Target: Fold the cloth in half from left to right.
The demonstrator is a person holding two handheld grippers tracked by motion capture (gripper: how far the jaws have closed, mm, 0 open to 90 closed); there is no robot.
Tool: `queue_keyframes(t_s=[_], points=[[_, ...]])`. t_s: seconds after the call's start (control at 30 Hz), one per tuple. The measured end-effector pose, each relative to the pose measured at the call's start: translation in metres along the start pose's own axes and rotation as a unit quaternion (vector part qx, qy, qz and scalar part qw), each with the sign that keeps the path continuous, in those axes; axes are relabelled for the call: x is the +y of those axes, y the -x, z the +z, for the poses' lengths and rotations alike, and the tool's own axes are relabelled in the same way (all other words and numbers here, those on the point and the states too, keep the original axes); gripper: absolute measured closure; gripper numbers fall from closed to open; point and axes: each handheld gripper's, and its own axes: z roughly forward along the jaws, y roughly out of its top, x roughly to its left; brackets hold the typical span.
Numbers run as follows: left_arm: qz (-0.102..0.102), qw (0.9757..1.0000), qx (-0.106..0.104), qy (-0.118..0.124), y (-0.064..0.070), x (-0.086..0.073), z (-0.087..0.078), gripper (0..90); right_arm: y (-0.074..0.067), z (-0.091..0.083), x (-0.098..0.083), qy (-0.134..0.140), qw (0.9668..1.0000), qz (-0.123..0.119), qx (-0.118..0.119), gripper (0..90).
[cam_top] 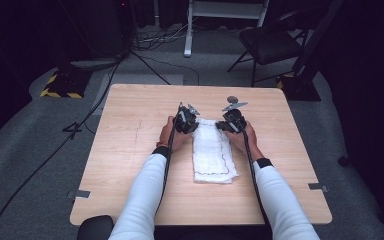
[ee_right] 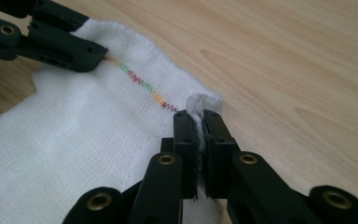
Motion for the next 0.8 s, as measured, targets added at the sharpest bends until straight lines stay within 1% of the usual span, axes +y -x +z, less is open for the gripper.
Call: queue_keyframes(t_s=[0.07,0.17,0.23,0.3,0.4,0.43,0.5,0.57,0.63,0.67,0.73,0.8], points=[[0.001,1.0000,0.000,0.005,0.000,0.004,-0.001,81.3,0.002,-0.004,0.002,0.013,0.9999,-0.001,-0.006,86.4],[0.006,0.9999,0.000,0.015,0.001,0.011,-0.005,81.4,0.002,-0.009,0.005,0.021,0.9996,-0.010,-0.018,86.6],[0.012,0.9998,0.003,0.015,0.001,0.014,-0.007,81.5,0.001,-0.011,0.007,0.027,0.9992,-0.018,-0.024,86.6],[0.014,0.9997,0.010,0.020,0.001,0.018,-0.009,81.4,0.002,-0.014,0.008,0.034,0.9989,-0.019,-0.026,86.7],[0.012,0.9993,0.010,0.033,0.001,0.023,-0.016,81.4,0.002,-0.021,0.011,0.046,0.9982,-0.021,-0.034,86.8],[0.016,0.9993,0.012,0.033,0.001,0.025,-0.018,81.5,0.002,-0.023,0.012,0.051,0.9978,-0.022,-0.037,86.8],[0.017,0.9990,0.014,0.039,0.001,0.027,-0.022,81.5,0.003,-0.028,0.015,0.059,0.9972,-0.023,-0.040,86.7],[0.020,0.9987,0.012,0.046,0.001,0.028,-0.026,81.4,0.002,-0.034,0.017,0.068,0.9964,-0.028,-0.042,86.8],[0.019,0.9984,0.011,0.052,0.001,0.029,-0.029,81.4,0.001,-0.037,0.018,0.071,0.9960,-0.031,-0.044,86.8],[0.022,0.9983,0.010,0.053,0.002,0.030,-0.031,81.4,0.000,-0.039,0.018,0.073,0.9957,-0.033,-0.045,86.8],[0.025,0.9979,0.004,0.059,0.003,0.030,-0.035,81.4,-0.001,-0.043,0.019,0.078,0.9953,-0.036,-0.044,86.8],[0.028,0.9974,-0.006,0.065,0.005,0.030,-0.040,81.5,-0.002,-0.047,0.018,0.084,0.9949,-0.037,-0.042,86.8]])
